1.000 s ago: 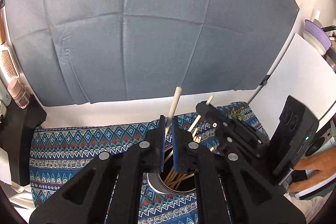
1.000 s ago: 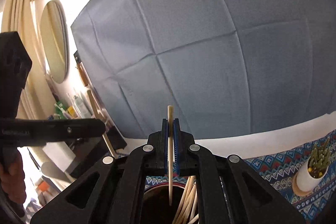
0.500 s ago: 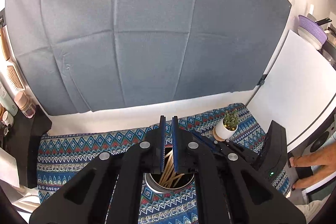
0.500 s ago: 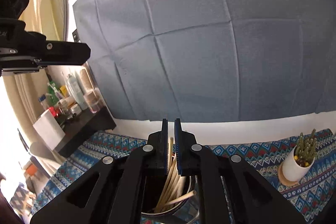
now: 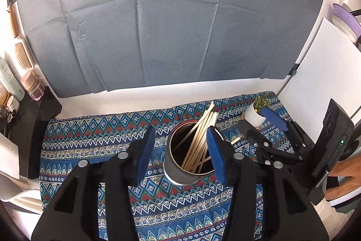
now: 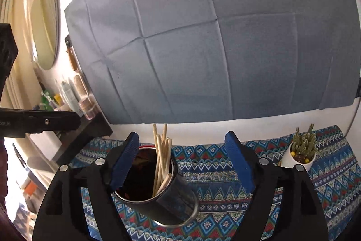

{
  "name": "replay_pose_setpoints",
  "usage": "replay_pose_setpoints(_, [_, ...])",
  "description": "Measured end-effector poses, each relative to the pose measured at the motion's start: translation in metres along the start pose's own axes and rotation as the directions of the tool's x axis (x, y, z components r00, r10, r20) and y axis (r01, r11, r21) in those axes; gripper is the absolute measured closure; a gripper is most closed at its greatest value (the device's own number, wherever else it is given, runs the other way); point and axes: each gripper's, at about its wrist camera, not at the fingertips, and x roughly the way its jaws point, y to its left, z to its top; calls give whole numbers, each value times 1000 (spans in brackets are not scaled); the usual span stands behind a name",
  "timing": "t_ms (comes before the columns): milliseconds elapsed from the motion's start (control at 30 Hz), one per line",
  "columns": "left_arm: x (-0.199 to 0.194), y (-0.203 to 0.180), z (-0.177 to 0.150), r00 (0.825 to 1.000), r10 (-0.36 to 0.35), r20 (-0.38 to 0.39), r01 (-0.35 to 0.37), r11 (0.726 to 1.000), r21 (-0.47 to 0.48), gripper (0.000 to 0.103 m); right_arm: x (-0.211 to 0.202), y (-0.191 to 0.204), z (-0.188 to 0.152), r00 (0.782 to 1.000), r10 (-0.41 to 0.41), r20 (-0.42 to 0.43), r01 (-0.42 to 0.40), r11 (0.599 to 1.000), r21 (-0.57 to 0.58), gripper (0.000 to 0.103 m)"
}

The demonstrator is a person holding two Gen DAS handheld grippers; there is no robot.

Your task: Organize utensils

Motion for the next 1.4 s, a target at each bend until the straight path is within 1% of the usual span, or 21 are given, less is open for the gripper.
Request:
replay_pose_setpoints(33, [0,3,-3,1000,-5,-2,5,1000,-10,45,-1,-1,-2,1000,-3,-6,3,1000,-1,24])
replay_pose_setpoints(100, [2,8,-11,1000,-13,-3,12,999,-30,33,-2,0,-7,1000,-19,-25,19,1000,-13,18])
replay_pose_setpoints(167, [4,12,-19,1000,3,1,-3,999,-38,23,-2,3,-12,999,-32,-39,31,999,-28,17])
replay_pose_setpoints(233, [7,13,-28,999,35,18,-35,999,-24,17,-1,4,-18,997,-40,-61,38,999,-34,16])
replay_pose_setpoints(300, [11,14,-39,998,48,28,-48,999,-23,8,-1,5,-26,997,-35,-76,33,999,-34,16])
replay_pose_setpoints(400, [20,18,-58,998,45,37,-43,998,-40,7,-3,7,-39,996,-25,-88,23,1000,-20,14])
replay_pose_setpoints(567, [39,18,-93,997,58,58,-57,998,-16,6,-9,8,-64,994,-43,-100,41,999,-19,13])
replay_pose_setpoints(667, [49,15,-116,996,57,74,-57,998,-10,6,-18,8,-82,994,-68,-89,64,997,-45,13])
replay_pose_setpoints(833, [56,4,-152,990,63,127,-67,997,24,6,-35,8,-113,996,-74,-53,68,992,-107,13])
replay_pose_setpoints(867, [57,1,-159,987,70,142,-75,997,33,6,-39,7,-119,996,-74,-41,70,992,-106,12])
replay_pose_setpoints(933, [53,-4,-171,978,57,199,-68,996,49,6,-45,5,-128,998,-58,-22,56,993,-105,12])
replay_pose_setpoints(1000, [50,-12,-183,966,84,246,-102,993,63,6,-50,4,-134,999,-43,-20,41,995,-95,12])
replay_pose_setpoints(1067, [47,-20,-196,954,118,275,-145,986,79,6,-55,3,-139,1000,1,-31,-3,997,-72,12])
replay_pose_setpoints(1100, [44,-23,-202,950,120,288,-150,985,86,6,-59,2,-141,999,36,-41,-38,998,-45,12])
replay_pose_setpoints(1133, [40,-26,-208,947,119,297,-152,984,90,6,-65,2,-144,998,49,-41,-50,999,-19,12])
replay_pose_setpoints(1200, [30,-32,-220,940,116,321,-156,982,103,6,-80,6,-152,1000,26,-7,-26,1000,-8,12])
replay_pose_setpoints(1267, [22,-38,-234,930,119,348,-164,981,104,6,-97,15,-161,999,-23,37,24,999,-31,10])
replay_pose_setpoints(1333, [15,-40,-244,922,97,375,-145,984,103,6,-111,26,-175,997,-39,73,45,996,-80,9])
replay_pose_setpoints(1400, [13,-42,-254,919,83,385,-130,987,99,6,-119,34,-191,992,-84,98,94,990,-107,9])
